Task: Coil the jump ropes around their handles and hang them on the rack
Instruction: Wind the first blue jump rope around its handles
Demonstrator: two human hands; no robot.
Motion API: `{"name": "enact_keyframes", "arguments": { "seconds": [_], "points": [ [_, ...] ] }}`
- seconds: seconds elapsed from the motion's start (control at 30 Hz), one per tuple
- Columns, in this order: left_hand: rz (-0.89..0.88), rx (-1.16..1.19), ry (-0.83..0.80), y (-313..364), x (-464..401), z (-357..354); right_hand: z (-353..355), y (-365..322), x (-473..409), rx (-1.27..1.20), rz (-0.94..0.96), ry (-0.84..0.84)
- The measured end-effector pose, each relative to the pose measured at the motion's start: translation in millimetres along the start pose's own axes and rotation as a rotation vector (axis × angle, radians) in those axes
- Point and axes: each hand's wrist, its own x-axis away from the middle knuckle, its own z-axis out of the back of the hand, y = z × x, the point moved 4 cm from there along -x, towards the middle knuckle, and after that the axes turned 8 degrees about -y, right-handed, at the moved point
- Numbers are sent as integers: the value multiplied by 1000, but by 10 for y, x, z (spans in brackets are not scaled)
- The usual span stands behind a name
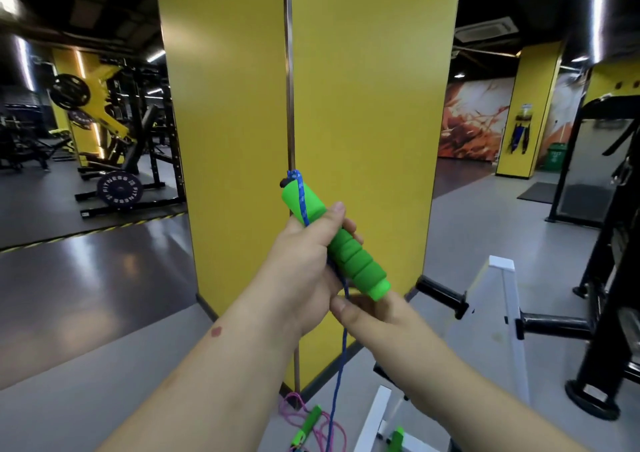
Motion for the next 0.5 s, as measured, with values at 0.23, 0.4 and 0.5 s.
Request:
{"name": "enact_keyframes", "arguments": {
  "seconds": [0.23,0.4,0.5],
  "points": [
    [-302,-345,139,429,-43,185,108,231,-98,-44,-272,3],
    [-153,-636,183,38,122,428,303,-639,-524,-323,46,188],
    [-24,-587,-2,-269,164,372,200,-1046,-693,-211,127,143]
  ]
}}
